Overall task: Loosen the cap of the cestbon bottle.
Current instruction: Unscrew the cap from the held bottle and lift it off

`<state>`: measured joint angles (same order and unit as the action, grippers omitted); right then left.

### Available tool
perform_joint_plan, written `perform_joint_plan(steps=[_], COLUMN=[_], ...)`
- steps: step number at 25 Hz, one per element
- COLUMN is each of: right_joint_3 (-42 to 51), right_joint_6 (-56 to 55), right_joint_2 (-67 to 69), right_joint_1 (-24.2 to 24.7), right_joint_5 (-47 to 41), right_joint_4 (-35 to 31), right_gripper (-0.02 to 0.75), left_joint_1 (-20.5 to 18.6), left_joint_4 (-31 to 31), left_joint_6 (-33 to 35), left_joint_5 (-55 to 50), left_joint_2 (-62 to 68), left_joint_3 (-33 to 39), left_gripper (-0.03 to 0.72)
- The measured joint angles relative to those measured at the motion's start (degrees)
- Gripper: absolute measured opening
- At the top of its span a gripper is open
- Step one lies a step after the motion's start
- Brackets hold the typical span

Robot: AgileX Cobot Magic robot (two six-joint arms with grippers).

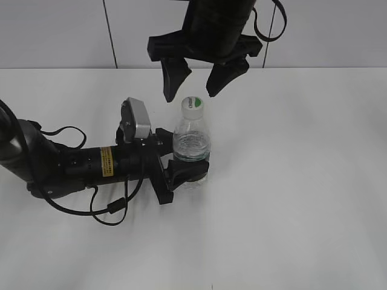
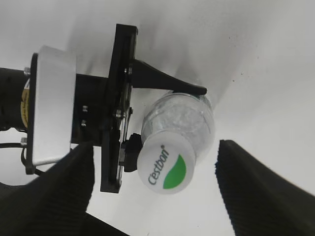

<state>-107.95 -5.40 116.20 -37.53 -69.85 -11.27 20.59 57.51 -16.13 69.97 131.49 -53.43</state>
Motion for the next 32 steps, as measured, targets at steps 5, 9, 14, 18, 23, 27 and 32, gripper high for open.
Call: perform_joint_plan(steps=[5, 9, 14, 18, 23, 27, 32], right_joint_3=[-1.58, -1.65, -1.65, -1.65, -1.60, -1.59, -1.46], right_joint_6=[0.05, 0.20, 0.59, 0.82, 0.92, 1.06, 1.31], right_joint_2=[1.99, 2.14, 2.14, 2.14, 2.14, 2.14, 2.14], right_joint_1=[-0.06, -0.06, -0.06, -0.06, -0.06, -0.06, -0.06], right_joint_5=[-0.04, -0.04, -0.04, -0.04, -0.04, -0.04, -0.04], right_joint_4=[0.06, 1.12, 1.74, 1.74, 1.17, 1.17, 1.17], right_gripper=[0.587, 0.587, 0.587, 0.587, 0.587, 0.587, 0.570], left_joint_1=[0.28, 0.28, 0.34, 0.34, 0.38, 0.38, 0.44], left_joint_4=[-1.45, -2.43, -2.73, -2.85, -2.91, -2.95, -3.02], left_joint_6=[0.41, 0.81, 1.00, 1.00, 1.00, 1.00, 1.00], left_joint_5=[0.56, 2.10, 2.07, 2.07, 2.07, 2.07, 2.07], left_joint_2=[0.62, 1.54, 1.54, 1.54, 1.54, 1.54, 1.54], left_joint_3=[0.00, 0.00, 0.00, 0.00, 0.00, 0.00, 0.00], left_gripper=[0.414, 0.414, 0.414, 0.414, 0.414, 0.414, 0.414])
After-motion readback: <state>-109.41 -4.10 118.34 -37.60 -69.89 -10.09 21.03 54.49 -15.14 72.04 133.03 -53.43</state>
